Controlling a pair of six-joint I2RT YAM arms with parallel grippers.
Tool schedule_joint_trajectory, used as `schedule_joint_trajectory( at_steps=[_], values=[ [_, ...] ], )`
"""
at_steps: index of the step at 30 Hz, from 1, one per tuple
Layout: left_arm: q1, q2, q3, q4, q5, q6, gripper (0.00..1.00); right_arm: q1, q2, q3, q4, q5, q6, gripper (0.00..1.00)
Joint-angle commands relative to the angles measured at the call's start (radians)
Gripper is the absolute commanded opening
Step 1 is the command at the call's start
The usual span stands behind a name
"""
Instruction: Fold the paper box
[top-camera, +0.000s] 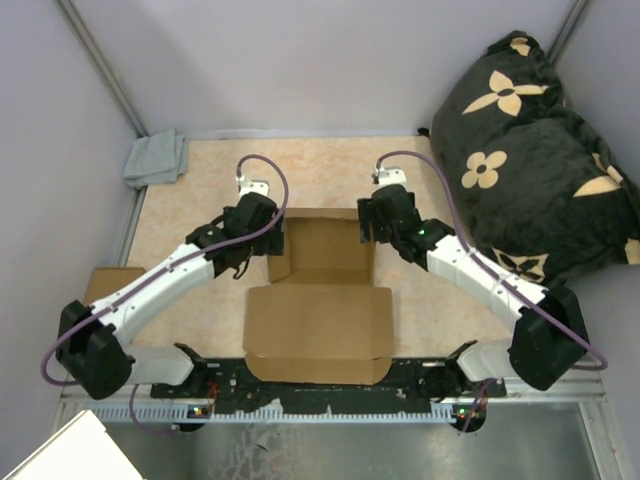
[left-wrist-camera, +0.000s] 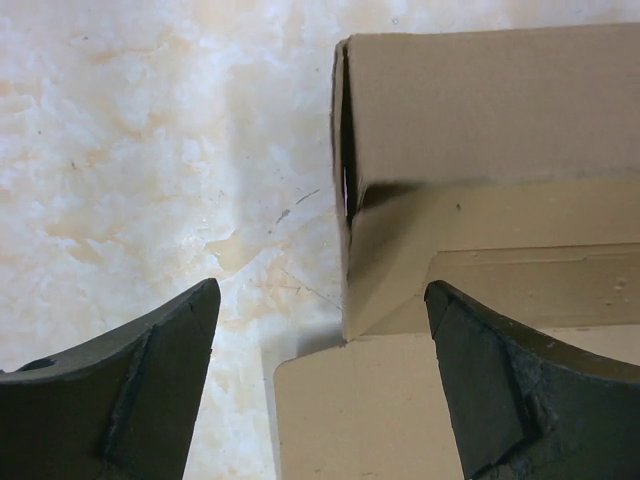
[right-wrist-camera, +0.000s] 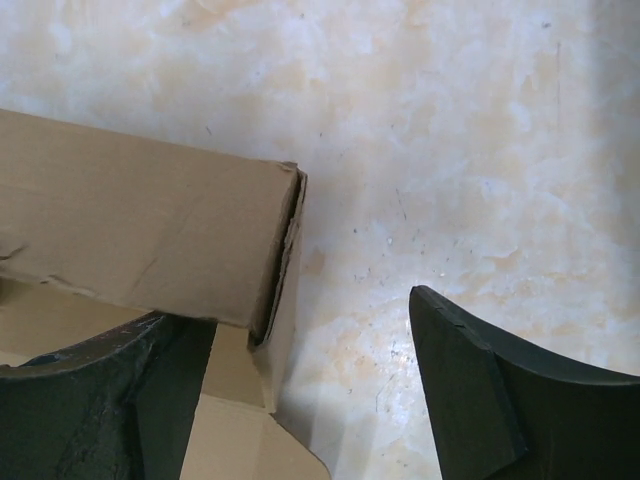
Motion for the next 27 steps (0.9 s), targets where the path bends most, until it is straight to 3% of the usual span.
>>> schedule_joint_trajectory(
  at_steps=[1, 8, 16, 27],
  values=[
    [0.007, -0.122, -0.022, -0.007, 0.015, -0.006, 0.90, -0.008, 0.006, 0.123, -0.011, -0.013, -0.028, 0.77],
    [0.014, -0.179, -0.065, 0.043, 0.050, 0.008, 0.90, -0.006, 0.044, 0.202, -0.019, -0.126, -0.134, 0.77],
    [0.019, 0.002, -0.098, 0.116, 0.088, -0.019, 0.87, -0.006, 0.135, 0.299, -0.055, -0.145, -0.173, 0.75],
    [0.077, 0.150, -0.042, 0.240, 0.087, -0.038, 0.84, -0.006, -0.012, 0.130, 0.027, -0.124, -0.112, 0.74]
  ],
)
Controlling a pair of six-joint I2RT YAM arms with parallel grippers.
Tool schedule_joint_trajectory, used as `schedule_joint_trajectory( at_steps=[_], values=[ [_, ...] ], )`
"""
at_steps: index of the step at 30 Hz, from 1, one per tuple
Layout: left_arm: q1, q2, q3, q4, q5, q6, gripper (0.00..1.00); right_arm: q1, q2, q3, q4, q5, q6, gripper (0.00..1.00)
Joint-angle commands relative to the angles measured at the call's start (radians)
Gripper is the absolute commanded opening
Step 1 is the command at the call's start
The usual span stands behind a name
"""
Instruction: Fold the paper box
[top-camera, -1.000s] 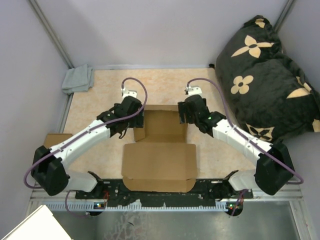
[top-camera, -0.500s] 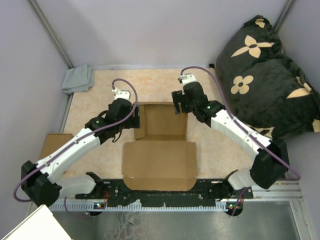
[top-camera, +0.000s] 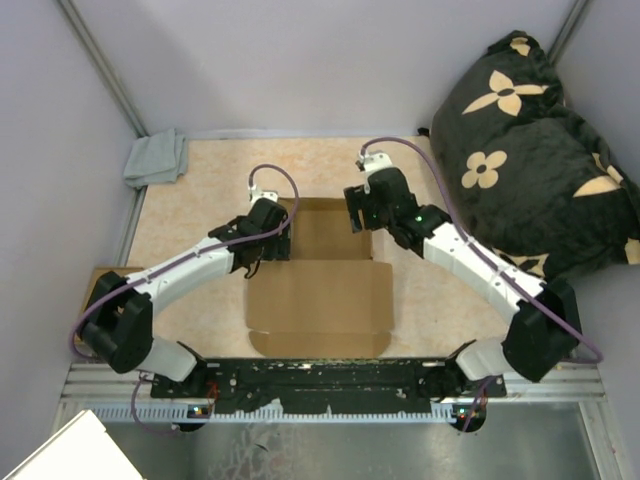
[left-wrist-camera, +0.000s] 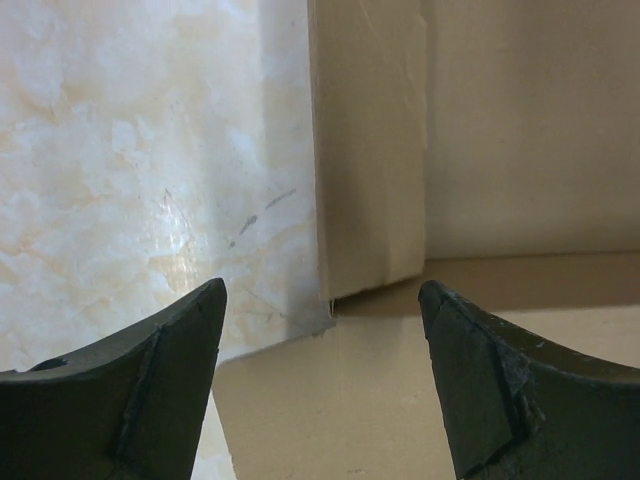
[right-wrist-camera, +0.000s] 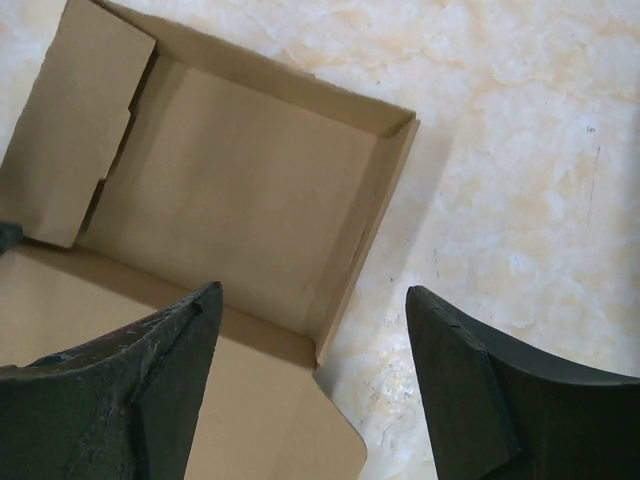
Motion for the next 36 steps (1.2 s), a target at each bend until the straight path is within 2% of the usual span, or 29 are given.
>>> schedule_joint_trajectory(
  at_steps=[1, 8, 11, 13, 20, 23, 25, 28, 30, 36],
  values=[
    [0.055, 0.033, 0.068, 0.105, 0.028, -0.003, 0.83, -0.001, -0.110, -0.083, 0.066, 0.004, 0.032, 0.74],
    [0.145, 0.254, 0.254, 0.091, 0.109, 0.048, 0.73, -0.001, -0.163, -0.169, 0.115, -0.036, 0.062, 0.73],
    [0.161, 0.341, 0.322, 0.062, 0.160, 0.051, 0.62, -0.001, -0.164, -0.177, 0.119, -0.046, 0.059, 0.73],
    [0.168, 0.369, 0.330, 0.062, 0.190, 0.050, 0.55, 0.000, -0.166, -0.183, 0.121, -0.048, 0.057, 0.73],
    [0.171, 0.358, 0.309, 0.049, 0.196, 0.061, 0.47, -0.001, -0.174, -0.205, 0.133, -0.050, 0.054, 0.73],
    [0.169, 0.369, 0.320, 0.009, 0.158, 0.081, 0.43, -0.001, -0.169, -0.210, 0.139, -0.051, 0.057, 0.73],
    [0.165, 0.387, 0.332, -0.025, 0.131, 0.089, 0.36, -0.001, -0.166, -0.212, 0.142, -0.055, 0.059, 0.73],
    [0.155, 0.416, 0.348, -0.053, 0.083, 0.102, 0.20, -0.001, -0.159, -0.214, 0.145, -0.058, 0.061, 0.73],
    [0.142, 0.440, 0.370, -0.085, 0.027, 0.102, 0.02, 0.000, -0.155, -0.217, 0.145, -0.060, 0.065, 0.73],
    [0.060, 0.519, 0.462, -0.219, -0.283, 0.090, 0.00, -0.001, -0.147, -0.224, 0.154, -0.076, 0.076, 0.73]
  ],
)
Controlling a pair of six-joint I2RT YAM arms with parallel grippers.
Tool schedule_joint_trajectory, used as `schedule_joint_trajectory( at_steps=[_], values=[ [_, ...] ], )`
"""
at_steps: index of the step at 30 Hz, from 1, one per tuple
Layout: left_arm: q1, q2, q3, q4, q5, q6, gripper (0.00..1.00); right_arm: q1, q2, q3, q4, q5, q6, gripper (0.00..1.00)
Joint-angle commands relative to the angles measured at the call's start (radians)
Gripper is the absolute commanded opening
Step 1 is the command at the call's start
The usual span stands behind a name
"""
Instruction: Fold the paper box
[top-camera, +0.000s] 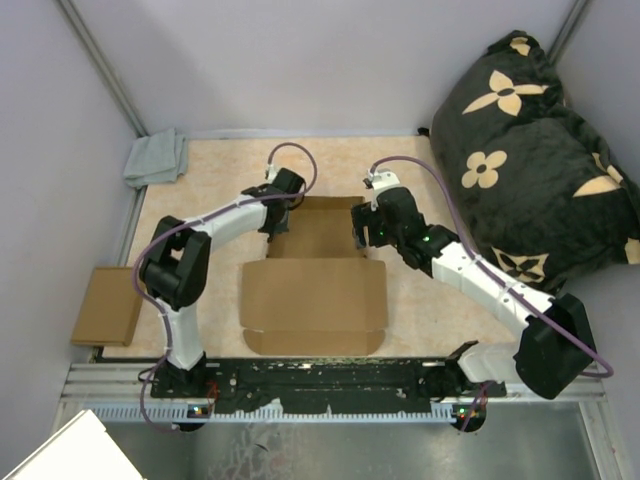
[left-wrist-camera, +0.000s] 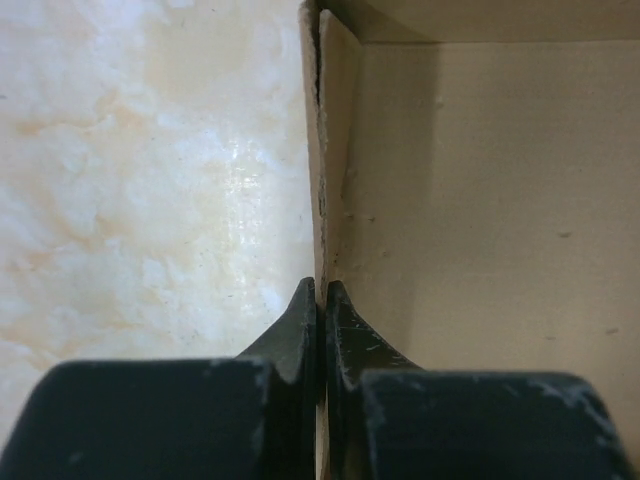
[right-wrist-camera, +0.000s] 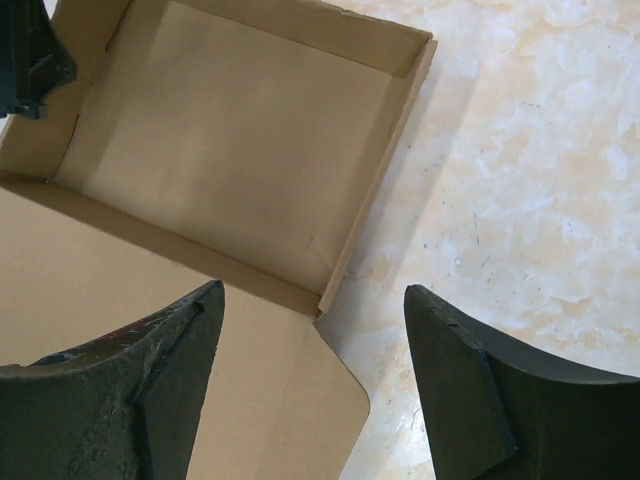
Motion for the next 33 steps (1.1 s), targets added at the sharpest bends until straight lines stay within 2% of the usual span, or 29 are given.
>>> schedule_joint_trajectory(
  at_steps=[1, 4, 8, 12, 15, 16, 19, 21, 22, 24, 25, 28, 29, 31, 33],
  values=[
    [-0.064, 0.064, 0.062, -0.134, -0.274, 0.012, 0.00, 0.000, -0.011, -0.009, 0.052, -0.017, 0.018, 0.73],
    [-0.079, 0.085, 0.061, -0.143, -0.296, 0.002, 0.00, -0.001, -0.001, -0.010, 0.057, -0.023, 0.022, 0.73],
    [-0.075, 0.076, 0.020, -0.085, -0.216, -0.004, 0.00, -0.001, 0.009, -0.018, 0.059, -0.026, 0.024, 0.73],
    [-0.048, 0.094, 0.018, -0.057, -0.116, -0.012, 0.15, -0.001, 0.010, -0.022, 0.059, -0.027, 0.026, 0.73],
    [-0.036, 0.079, 0.004, -0.034, -0.070, -0.019, 0.40, -0.001, 0.003, -0.022, 0.054, -0.025, 0.026, 0.73],
    [-0.031, 0.065, -0.010, -0.021, -0.050, -0.019, 0.44, 0.000, 0.001, -0.024, 0.054, -0.022, 0.025, 0.73],
    [-0.013, 0.035, -0.035, 0.012, 0.007, -0.011, 0.45, -0.001, -0.001, -0.031, 0.056, -0.021, 0.027, 0.73],
    [-0.006, 0.031, -0.035, 0.004, 0.015, -0.009, 0.41, -0.001, 0.002, -0.030, 0.056, -0.023, 0.029, 0.73],
    [-0.006, 0.032, -0.035, -0.001, 0.004, -0.010, 0.33, -0.001, 0.002, -0.032, 0.059, -0.025, 0.030, 0.73],
    [-0.006, 0.029, -0.044, 0.000, -0.017, -0.014, 0.03, -0.001, 0.005, -0.030, 0.062, -0.029, 0.030, 0.73],
    [-0.006, 0.025, -0.049, 0.003, -0.027, -0.016, 0.00, -0.001, 0.007, -0.029, 0.063, -0.030, 0.032, 0.73],
    [-0.006, 0.020, -0.053, 0.010, -0.033, -0.011, 0.00, -0.001, 0.012, -0.025, 0.062, -0.032, 0.032, 0.73],
    [-0.006, 0.022, -0.047, 0.004, -0.035, -0.013, 0.08, -0.001, 0.011, -0.025, 0.062, -0.033, 0.032, 0.73],
    [-0.007, 0.021, -0.040, 0.000, -0.034, -0.020, 0.41, -0.001, 0.014, -0.025, 0.061, -0.033, 0.031, 0.73],
    [-0.005, 0.013, -0.039, 0.006, -0.032, -0.022, 0.66, -0.001, 0.015, -0.024, 0.060, -0.033, 0.032, 0.73]
  ],
)
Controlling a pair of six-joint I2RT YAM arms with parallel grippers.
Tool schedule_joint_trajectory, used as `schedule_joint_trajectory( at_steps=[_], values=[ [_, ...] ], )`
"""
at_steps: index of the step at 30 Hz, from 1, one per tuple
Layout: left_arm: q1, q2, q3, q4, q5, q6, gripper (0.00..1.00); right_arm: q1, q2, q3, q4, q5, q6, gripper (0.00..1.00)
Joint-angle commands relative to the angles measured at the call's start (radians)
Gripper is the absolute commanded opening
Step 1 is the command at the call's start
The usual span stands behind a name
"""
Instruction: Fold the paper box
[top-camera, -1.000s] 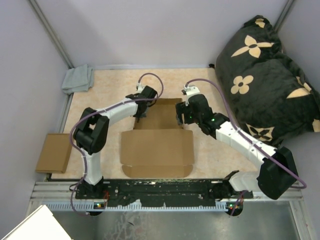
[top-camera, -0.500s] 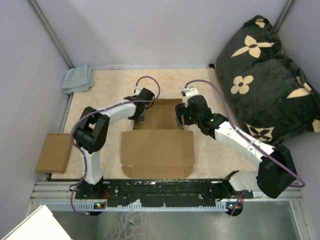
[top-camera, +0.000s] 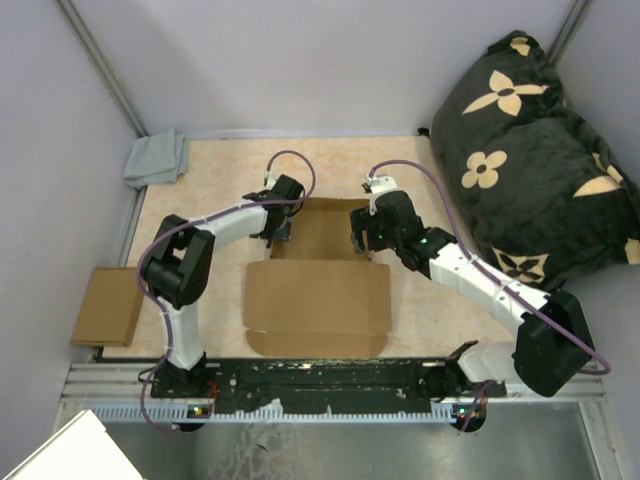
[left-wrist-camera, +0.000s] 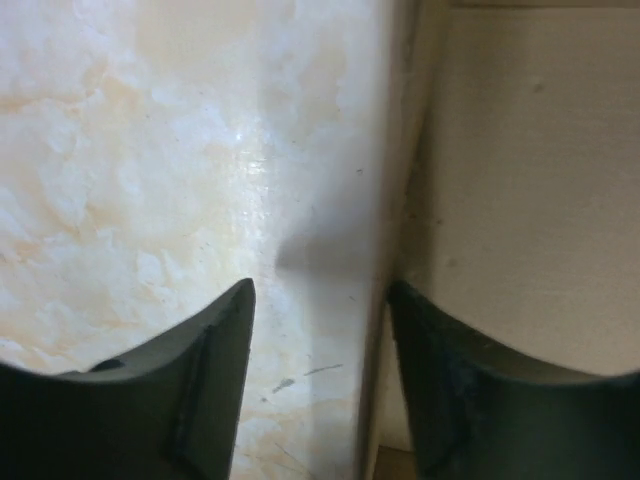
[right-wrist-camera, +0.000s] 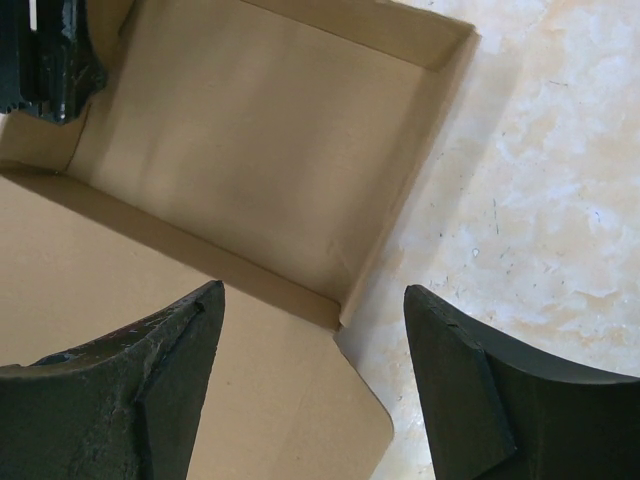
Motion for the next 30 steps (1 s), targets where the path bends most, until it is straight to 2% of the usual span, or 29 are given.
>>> schedule_joint_trajectory(
  at_steps=[1, 7, 13, 16, 23, 27, 30],
  values=[
    [0.006, -0.031, -0.002, 0.000, 0.009, -0.017, 0.71, -0.001, 0.002, 0.010, 0.040, -0.004, 0.013, 0.73],
    [0.010, -0.129, -0.027, 0.007, 0.016, -0.040, 0.74, -0.001, 0.025, 0.033, 0.034, -0.006, -0.017, 0.73],
    [0.012, -0.345, -0.087, 0.030, 0.050, -0.041, 0.75, -0.002, 0.136, 0.200, -0.043, -0.028, -0.122, 0.73],
    [0.013, -0.472, -0.133, 0.033, 0.085, -0.037, 0.75, -0.002, 0.229, 0.323, -0.072, -0.072, -0.204, 0.73],
    [0.013, -0.690, -0.349, 0.058, 0.209, -0.042, 0.75, -0.002, 0.517, 0.614, -0.130, -0.217, -0.447, 0.73],
    [0.013, -0.793, -0.451, 0.091, 0.291, -0.062, 0.75, -0.001, 0.669, 0.756, -0.150, -0.266, -0.524, 0.72],
    [0.012, -0.857, -0.510, 0.118, 0.290, -0.070, 0.75, 0.005, 0.766, 0.852, -0.183, -0.296, -0.555, 0.72]
  ],
)
